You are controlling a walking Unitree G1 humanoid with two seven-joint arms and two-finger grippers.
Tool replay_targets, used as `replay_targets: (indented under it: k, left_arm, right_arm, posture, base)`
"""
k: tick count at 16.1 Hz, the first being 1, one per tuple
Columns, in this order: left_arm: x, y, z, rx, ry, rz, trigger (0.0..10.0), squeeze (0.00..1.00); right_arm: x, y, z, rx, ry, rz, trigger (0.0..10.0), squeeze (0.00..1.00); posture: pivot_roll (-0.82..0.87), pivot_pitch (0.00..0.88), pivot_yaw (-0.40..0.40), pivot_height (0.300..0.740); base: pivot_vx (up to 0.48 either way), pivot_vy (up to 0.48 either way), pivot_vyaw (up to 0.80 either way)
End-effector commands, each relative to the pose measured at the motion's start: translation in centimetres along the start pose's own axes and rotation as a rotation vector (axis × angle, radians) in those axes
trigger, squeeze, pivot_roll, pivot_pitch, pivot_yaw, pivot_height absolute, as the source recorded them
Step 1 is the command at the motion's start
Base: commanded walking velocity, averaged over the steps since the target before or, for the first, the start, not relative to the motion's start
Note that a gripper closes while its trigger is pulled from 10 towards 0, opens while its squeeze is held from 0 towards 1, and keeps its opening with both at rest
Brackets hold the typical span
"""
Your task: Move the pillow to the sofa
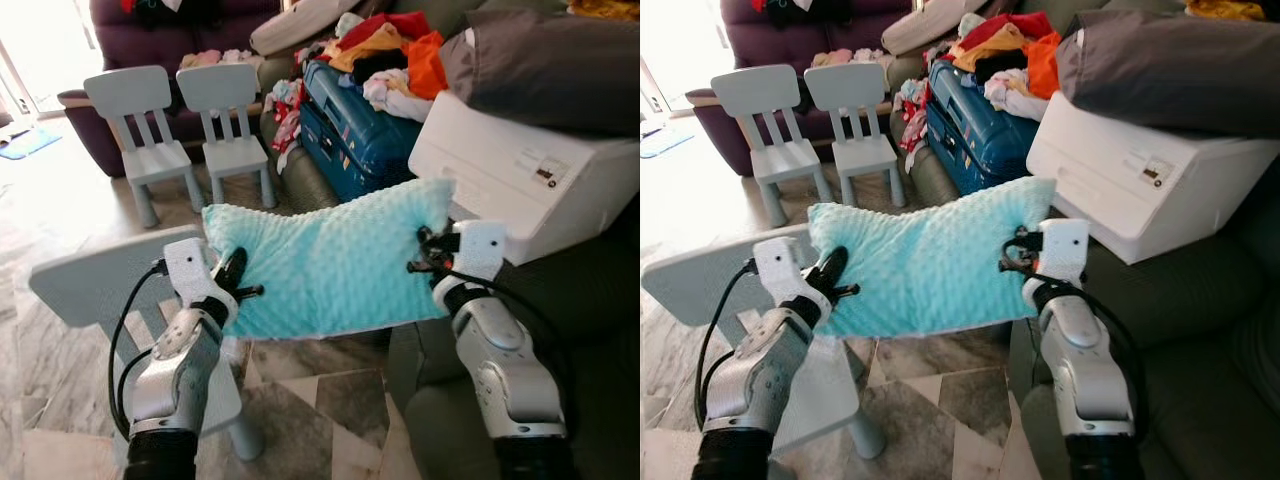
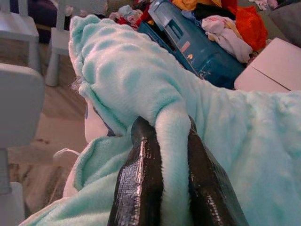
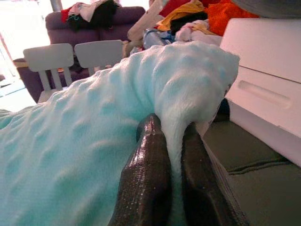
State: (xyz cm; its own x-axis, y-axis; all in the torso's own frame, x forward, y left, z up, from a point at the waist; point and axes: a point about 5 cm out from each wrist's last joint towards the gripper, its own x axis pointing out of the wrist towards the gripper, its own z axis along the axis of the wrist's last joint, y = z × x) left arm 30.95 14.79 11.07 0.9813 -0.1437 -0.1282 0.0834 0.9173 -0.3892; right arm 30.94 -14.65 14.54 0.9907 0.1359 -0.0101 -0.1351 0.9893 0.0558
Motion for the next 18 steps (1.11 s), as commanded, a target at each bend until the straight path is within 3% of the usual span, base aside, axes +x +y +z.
replay_targets:
  k: [1,6,18]
  left_arm:
    - [0.20,-0.35,0.52,0.005,-0.012,-0.009,10.0,0.00]
    - [0.22,-0.21,0.59,0.008,-0.009,-0.006,10.0,0.00]
    - [0.29,-0.18,0.50,0.007,0.002,-0.002,10.0,0.00]
  right_arm:
    - [0.19,0.11,0.87,-0.006,-0.032,0.005,10.0,0.00]
    - [0.25,0.15,0.83,-0.005,-0.033,0.004,10.0,0.00]
    - [0.29,0.12,0.78,-0.004,-0.031,0.000,10.0,0.00]
  posture:
    - [-0.21,0.000,0.003,0.740]
    - [-0.20,0.000,0.007,0.740]
    - [-0.20,0.000,0.008,0.740]
  base:
    - [0.000,0.000,0.00]
    - [0.000,0.000,0.00]
    - [-0.297,0.000,0.00]
